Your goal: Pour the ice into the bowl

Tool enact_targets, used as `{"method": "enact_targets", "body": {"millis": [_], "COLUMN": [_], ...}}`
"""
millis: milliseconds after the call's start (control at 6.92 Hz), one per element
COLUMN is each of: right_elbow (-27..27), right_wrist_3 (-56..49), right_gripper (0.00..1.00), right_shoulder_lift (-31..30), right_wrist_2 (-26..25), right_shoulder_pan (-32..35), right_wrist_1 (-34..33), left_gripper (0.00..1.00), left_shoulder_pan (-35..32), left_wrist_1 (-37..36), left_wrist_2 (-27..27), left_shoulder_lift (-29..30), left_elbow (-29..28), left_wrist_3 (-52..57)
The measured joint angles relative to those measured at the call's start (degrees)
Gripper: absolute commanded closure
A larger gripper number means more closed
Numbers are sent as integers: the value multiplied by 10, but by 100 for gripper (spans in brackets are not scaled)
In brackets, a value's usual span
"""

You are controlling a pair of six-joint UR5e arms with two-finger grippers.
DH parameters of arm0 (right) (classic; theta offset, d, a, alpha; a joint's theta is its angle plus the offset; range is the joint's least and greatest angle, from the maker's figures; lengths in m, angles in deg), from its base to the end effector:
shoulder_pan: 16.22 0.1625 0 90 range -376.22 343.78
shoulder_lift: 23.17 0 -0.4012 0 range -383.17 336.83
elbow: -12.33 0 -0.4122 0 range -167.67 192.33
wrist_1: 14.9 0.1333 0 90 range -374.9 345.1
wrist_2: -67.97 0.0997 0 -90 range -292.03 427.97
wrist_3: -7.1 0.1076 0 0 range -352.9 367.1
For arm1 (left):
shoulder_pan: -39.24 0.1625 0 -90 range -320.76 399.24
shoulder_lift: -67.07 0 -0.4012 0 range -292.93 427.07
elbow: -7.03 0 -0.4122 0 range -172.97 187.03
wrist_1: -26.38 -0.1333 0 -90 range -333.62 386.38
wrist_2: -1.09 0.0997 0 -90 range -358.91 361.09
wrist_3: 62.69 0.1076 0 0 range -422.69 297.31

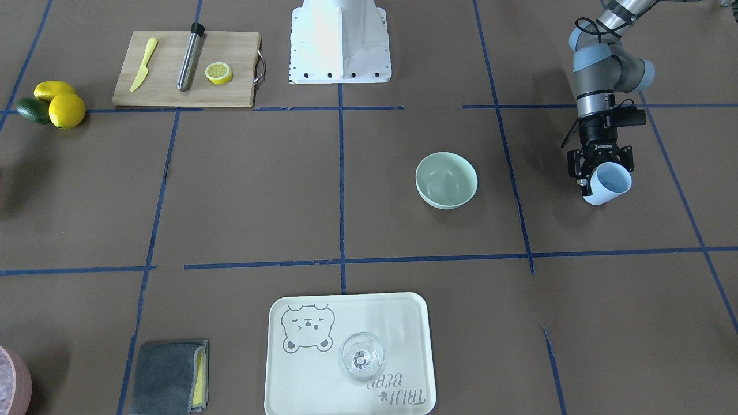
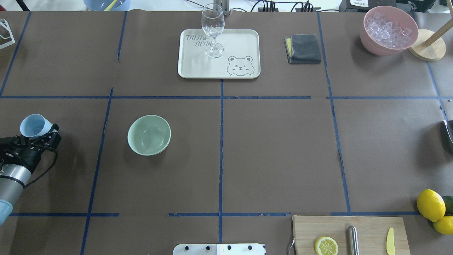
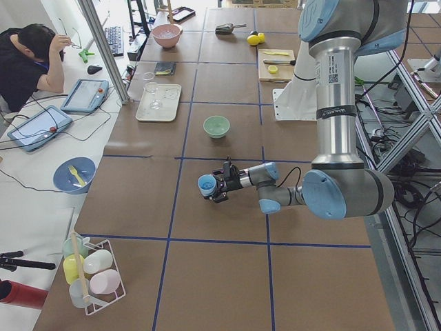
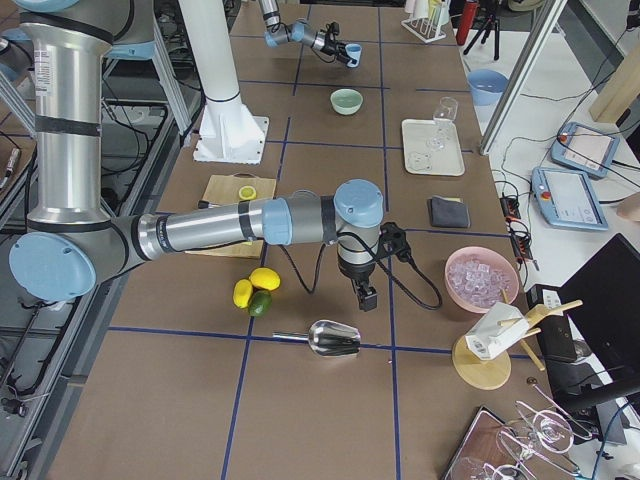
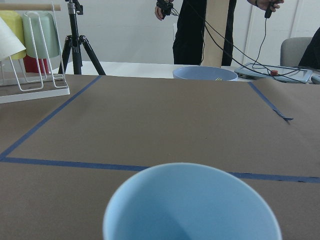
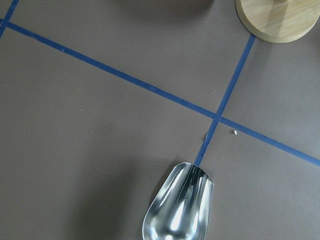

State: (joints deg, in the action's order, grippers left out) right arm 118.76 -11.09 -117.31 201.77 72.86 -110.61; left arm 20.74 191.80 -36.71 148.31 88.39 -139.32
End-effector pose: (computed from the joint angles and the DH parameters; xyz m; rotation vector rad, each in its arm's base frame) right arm 0.0511 -0.4826 0.5406 0.2239 -0.7428 -0.3606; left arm 0.3489 -0.3470 0.6326 1.0598 0.6779 -0.5375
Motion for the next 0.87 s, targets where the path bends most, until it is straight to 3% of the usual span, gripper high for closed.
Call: {"method": "enact_targets", "body": {"millis": [144,433,867], "right_elbow": [0,0,0], "right_wrist_3": [0,1,1], "right_gripper": [0,0,0], "right_shoulder_lift": [0,0,0], "right_wrist_2": [0,0,-1], "right_shoulder_pan": [0,0,4], "right_wrist_1": [0,0,0], "left_gripper": [27,100,100], "left_shoulder_pan": [0,0,-5], "left_wrist_1": [0,1,25], "left_wrist_2": [0,-1,-10], "left_shoulder_lift": [0,0,-9], "left_elbow": [-2,-2,24], "left_wrist_3": [0,2,71]}}
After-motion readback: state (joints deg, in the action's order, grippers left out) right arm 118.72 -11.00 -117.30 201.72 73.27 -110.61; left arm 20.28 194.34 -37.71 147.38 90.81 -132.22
